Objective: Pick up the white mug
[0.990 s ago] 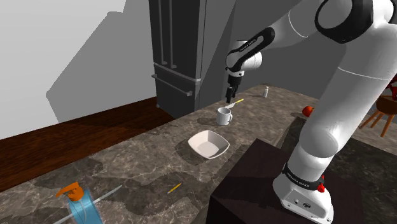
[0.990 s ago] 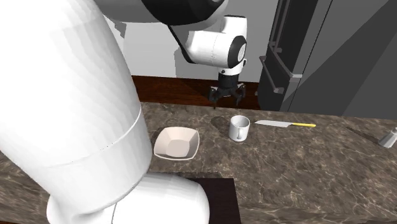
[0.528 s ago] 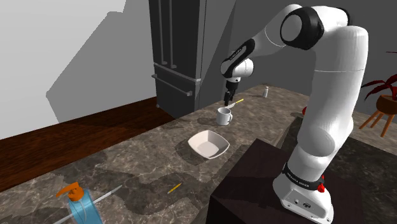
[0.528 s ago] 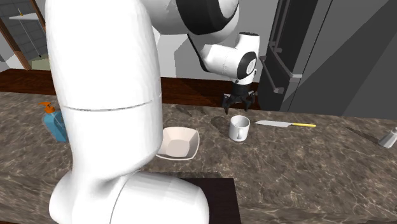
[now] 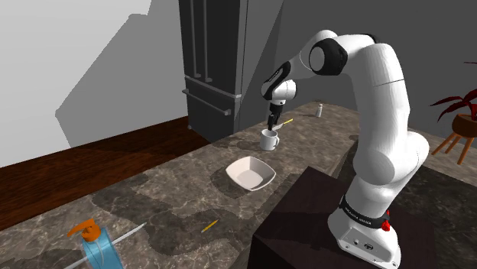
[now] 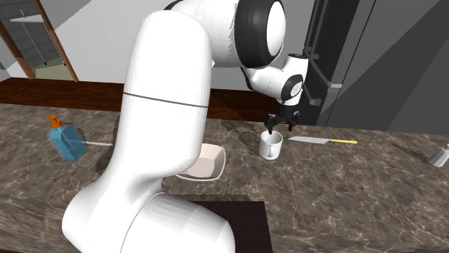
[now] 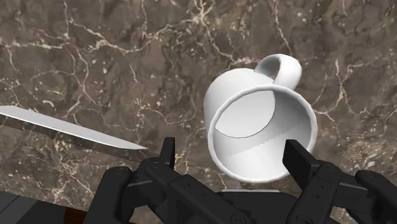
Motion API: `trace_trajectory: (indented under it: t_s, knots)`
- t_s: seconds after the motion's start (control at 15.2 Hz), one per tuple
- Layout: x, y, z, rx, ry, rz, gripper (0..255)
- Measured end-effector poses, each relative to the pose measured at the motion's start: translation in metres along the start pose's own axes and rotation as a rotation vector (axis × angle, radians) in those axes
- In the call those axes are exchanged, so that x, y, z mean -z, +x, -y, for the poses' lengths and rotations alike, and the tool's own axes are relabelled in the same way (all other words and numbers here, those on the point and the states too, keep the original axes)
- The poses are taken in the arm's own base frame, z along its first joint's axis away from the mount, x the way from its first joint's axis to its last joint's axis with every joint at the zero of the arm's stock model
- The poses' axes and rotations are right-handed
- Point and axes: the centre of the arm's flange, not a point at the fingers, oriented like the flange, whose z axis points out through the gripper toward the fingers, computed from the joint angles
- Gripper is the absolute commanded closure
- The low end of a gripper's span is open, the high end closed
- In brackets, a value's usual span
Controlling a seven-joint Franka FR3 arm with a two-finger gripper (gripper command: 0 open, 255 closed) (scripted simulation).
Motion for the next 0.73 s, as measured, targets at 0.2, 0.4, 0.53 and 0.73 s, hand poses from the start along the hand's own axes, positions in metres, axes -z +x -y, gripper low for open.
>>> trace_trajectory:
  t_s: [0.2,0.4,0.53,0.73]
  knots:
    - [-0.017,0.005,-0.012,-0.001,0.001,0.0,0]
    - [-0.034,0.004,-0.012,-0.001,0.002,-0.001,0]
    - [-0.045,0.006,-0.012,-0.001,0.002,-0.001,0]
    - [-0.051,0.005,-0.012,-0.001,0.002,-0.001,255]
